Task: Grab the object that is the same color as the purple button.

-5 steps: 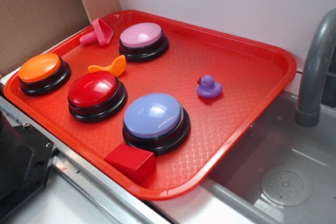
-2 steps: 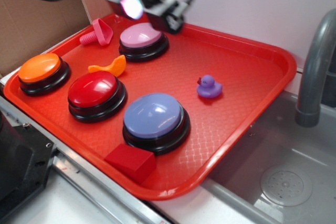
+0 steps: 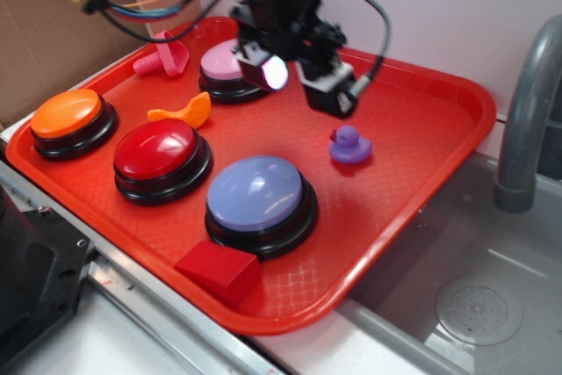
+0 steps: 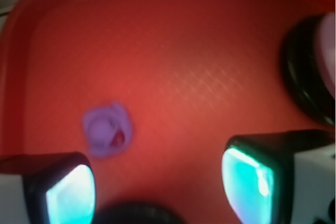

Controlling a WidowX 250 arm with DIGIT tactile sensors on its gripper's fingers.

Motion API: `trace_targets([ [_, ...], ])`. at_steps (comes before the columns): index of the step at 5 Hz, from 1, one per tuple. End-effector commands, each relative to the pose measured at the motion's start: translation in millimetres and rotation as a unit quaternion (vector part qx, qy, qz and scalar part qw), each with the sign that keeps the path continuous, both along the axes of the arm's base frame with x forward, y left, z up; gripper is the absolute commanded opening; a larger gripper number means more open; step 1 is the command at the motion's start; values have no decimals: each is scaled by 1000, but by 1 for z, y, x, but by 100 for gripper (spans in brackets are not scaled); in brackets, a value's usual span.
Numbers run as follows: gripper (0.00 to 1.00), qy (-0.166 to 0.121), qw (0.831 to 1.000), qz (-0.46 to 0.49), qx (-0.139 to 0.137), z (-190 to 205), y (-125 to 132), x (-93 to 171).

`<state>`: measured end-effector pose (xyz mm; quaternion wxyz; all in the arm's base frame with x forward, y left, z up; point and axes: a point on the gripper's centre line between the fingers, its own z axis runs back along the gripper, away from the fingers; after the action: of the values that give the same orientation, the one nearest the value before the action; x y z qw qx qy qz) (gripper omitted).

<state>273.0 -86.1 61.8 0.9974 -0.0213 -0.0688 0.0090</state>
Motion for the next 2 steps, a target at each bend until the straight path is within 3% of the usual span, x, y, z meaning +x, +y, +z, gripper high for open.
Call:
trace_targets([
  [1, 100, -16, 997, -79, -9, -13, -10, 14],
  [2, 100, -19, 997, -68, 7, -21, -11, 11],
])
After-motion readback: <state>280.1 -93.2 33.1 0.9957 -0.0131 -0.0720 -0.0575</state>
